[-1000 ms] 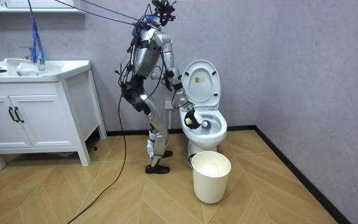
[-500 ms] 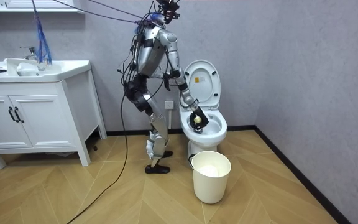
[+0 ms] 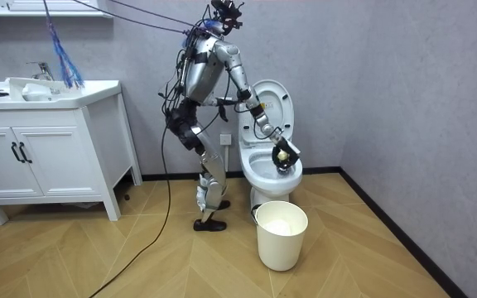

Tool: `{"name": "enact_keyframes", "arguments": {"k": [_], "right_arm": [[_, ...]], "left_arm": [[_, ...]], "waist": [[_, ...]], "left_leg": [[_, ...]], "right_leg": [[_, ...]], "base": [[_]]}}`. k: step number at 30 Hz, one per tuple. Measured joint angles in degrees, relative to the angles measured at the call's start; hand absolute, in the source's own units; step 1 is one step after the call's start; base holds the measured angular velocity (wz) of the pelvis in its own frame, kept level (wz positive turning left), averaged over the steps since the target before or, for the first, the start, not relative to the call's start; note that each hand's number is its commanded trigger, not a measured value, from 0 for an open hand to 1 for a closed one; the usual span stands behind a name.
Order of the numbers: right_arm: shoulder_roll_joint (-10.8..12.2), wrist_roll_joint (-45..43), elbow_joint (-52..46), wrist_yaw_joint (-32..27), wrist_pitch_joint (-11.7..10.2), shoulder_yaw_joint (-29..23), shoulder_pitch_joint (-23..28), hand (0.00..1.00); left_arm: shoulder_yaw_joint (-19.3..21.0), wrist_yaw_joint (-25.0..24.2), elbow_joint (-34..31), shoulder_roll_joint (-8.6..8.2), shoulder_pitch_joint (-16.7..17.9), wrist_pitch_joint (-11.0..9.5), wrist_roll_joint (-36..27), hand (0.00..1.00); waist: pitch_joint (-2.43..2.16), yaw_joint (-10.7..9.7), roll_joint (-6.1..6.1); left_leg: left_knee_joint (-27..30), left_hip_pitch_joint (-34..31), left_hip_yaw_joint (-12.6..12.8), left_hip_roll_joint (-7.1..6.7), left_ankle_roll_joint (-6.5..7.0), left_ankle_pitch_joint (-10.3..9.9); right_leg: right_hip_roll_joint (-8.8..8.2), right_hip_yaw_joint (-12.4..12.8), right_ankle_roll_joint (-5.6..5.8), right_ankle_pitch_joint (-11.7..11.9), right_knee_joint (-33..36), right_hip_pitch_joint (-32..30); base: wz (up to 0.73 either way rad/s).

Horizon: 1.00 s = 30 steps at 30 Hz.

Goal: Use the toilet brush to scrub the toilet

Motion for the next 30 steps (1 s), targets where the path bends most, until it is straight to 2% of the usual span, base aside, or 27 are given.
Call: {"name": "enact_keyframes", "arguments": {"k": [2,3,4,5,6,7,8,10,13,16,17,21,23,25,26,27,28,29,30], "right_arm": [[1.62,-4.3,-3.33,-0.15,1.11,-0.02,1.55,1.0],[2.97,-7.19,-5.42,-0.03,1.69,0.53,2.81,1.0],[4.01,-10.39,-7.7,0.33,2.92,1.56,4.26,1.0],[4.9,-12.28,-8.28,0.51,3.78,2.28,4.74,1.0],[5.77,-15.52,-9.24,1.37,5.69,3.51,5.56,1.0],[6.94,-17.48,-9.44,2.07,7.61,3.85,6.3,1.0],[7.33,-17.86,-9.61,2.32,8.52,3.76,6.81,1.0],[8.1,-18.19,-12.1,2.52,10.38,3.49,9.15,1.0],[10.17,-18.19,-14.28,3.15,12.41,3.23,10.9,1.0],[10.46,-18.2,-15.93,3.79,13.47,3.08,12.13,1.0],[10.46,-18.19,-16.05,4.23,13.79,3.03,12.5,1.0],[10.23,-17.99,-15.77,4.81,13.85,3.21,12.74,1.0],[9.02,-16.95,-13.69,4.58,13.24,4.18,11.4,1.0],[6.13,-11.4,-9.52,3.59,9.94,5.76,8.49,1.0],[5.57,-9.6,-8.14,3.3,8.87,5.93,7.84,1.0],[4.55,-4.96,-5.8,2.72,6.83,6.13,6.77,1.0],[4.26,1.1,-3.4,2.48,4.86,5.9,5.6,1.0],[4.25,4.52,-2.72,2.47,4.08,5.4,5.29,1.0],[4.21,11.99,-2.41,2.37,2.96,3.45,5.06,1.0]], "left_arm": [[-0.14,-0.99,0.58,-0.16,0.09,0.11,0.03,0.0],[-0.17,-1.16,0.85,-0.54,-0.3,0.21,0.11,0.0],[-0.59,-1.16,1.78,-1.14,-0.31,0.25,0.38,0.0],[-0.87,-1.16,2.03,-1.37,-0.51,0.28,0.36,0.0],[-1.19,-1.15,2.01,-2.01,-0.18,0.43,0.37,0.0],[-1.51,-1.14,2.0,-2.93,0.46,0.81,0.43,0.0],[-1.7,-1.12,1.89,-3.33,0.98,1.05,0.42,0.0],[-1.59,-1.09,1.34,-3.78,3.23,1.2,0.39,0.0],[-0.5,-1.11,1.86,-4.05,4.42,1.17,0.05,0.0],[0.16,-1.09,2.49,-4.85,4.7,1.25,-0.09,0.0],[0.34,-0.94,2.85,-5.26,5.02,1.31,-0.36,0.0],[0.11,-1.05,2.83,-5.31,5.37,1.3,-3.21,0.0],[0.02,-0.92,2.62,-5.26,5.17,1.25,-3.56,0.0],[-0.26,-0.66,1.1,-4.55,4.77,0.98,-4.75,0.0],[-0.44,-0.65,1.08,-4.45,4.45,0.82,-4.64,0.0],[-0.83,-0.65,1.07,-4.02,3.84,0.39,-4.91,0.0],[-1.03,-0.59,0.89,-3.14,3.6,-0.2,-5.67,0.0],[-1.02,-0.54,0.41,-2.72,3.58,-0.3,-5.84,0.0],[-0.87,-0.23,-0.87,-1.98,3.35,-0.26,-5.77,0.0]], "waist": [[0.04,0.13,0.22],[0.03,0.46,0.72],[-0.06,0.66,1.91],[-0.06,0.75,2.52],[-0.17,1.12,3.68],[-0.32,1.55,4.44],[-0.57,1.76,4.85],[-1.32,1.62,6.04],[-1.63,0.81,6.7],[-1.73,0.45,6.83],[-1.92,0.42,7.11],[-1.94,0.68,7.28],[-1.92,1.2,7.25],[-1.59,1.72,6.69],[-1.41,1.81,6.42],[-1.05,1.93,5.86],[-0.61,1.87,5.1],[-0.37,1.86,4.73],[-0.03,1.71,4.17]], "left_leg": [[-0.04,0.89,-0.3,-0.02,0.13,-0.36],[-0.11,1.37,-0.78,0.13,0.04,-0.73],[0.0,1.54,-1.43,0.39,0.03,-0.75],[0.01,1.54,-1.66,0.45,0.04,-0.77],[-0.17,1.33,-2.02,0.5,0.05,-0.77],[-0.6,1.35,-2.01,0.35,0.06,-0.75],[-0.78,1.41,-2.0,0.37,0.07,-0.74],[-1.13,2.08,-1.91,0.76,0.28,-0.8],[-2.28,3.46,-2.2,1.29,0.05,-0.65],[-3.44,4.37,-2.05,1.16,-0.38,-0.14],[-3.6,4.56,-2.05,1.31,-0.41,-0.12],[-3.85,5.25,-1.91,2.0,-0.66,-0.2],[-3.62,4.7,-1.83,2.13,-0.91,-0.37],[-3.08,3.2,-1.69,1.81,-0.99,-0.37],[-2.99,2.97,-1.68,1.66,-0.99,-0.36],[-2.8,2.48,-1.46,1.18,-1.06,-0.27],[-2.5,1.98,-0.86,0.93,-1.02,-0.25],[-2.32,1.72,-0.68,0.88,-1.02,-0.25],[-1.94,1.08,-0.63,0.89,-1.01,-0.24]], "right_leg": [[0.16,-0.02,0.22,0.04,-0.15,0.9],[0.6,-0.34,0.51,-0.07,-0.94,1.75],[1.3,-0.89,0.79,0.47,-2.2,2.62],[1.56,-0.97,0.95,0.69,-2.59,2.83],[1.99,-0.84,1.11,1.15,-3.25,2.83],[2.0,-0.49,1.25,1.56,-3.48,2.61],[2.04,-0.47,1.25,1.84,-3.8,2.62],[2.83,-0.1,1.39,2.67,-5.43,3.46],[4.02,-0.55,1.39,3.64,-8.05,5.52],[4.24,-0.69,1.17,3.85,-9.12,6.2],[4.56,-0.72,0.79,4.12,-9.65,6.56],[4.87,-0.8,-0.11,3.96,-10.07,7.43],[4.85,-0.62,-0.39,3.76,-9.65,6.7],[4.0,-0.52,-0.73,2.93,-7.51,4.57],[3.73,-0.42,-0.78,2.71,-6.86,4.09],[3.07,-0.37,-0.83,2.0,-5.55,3.16],[2.3,-0.36,-0.98,1.22,-4.13,2.29],[2.09,-0.36,-1.02,0.99,-3.69,1.95],[2.05,-0.37,-1.07,0.76,-3.28,1.39]], "base": [[-0.05],[0.0],[0.0],[0.0],[-0.12],[-0.18],[-0.26],[-0.22],[-0.05],[0.05],[0.0],[0.01],[0.0],[0.05],[0.14],[0.16],[0.16],[0.1],[0.11]]}}
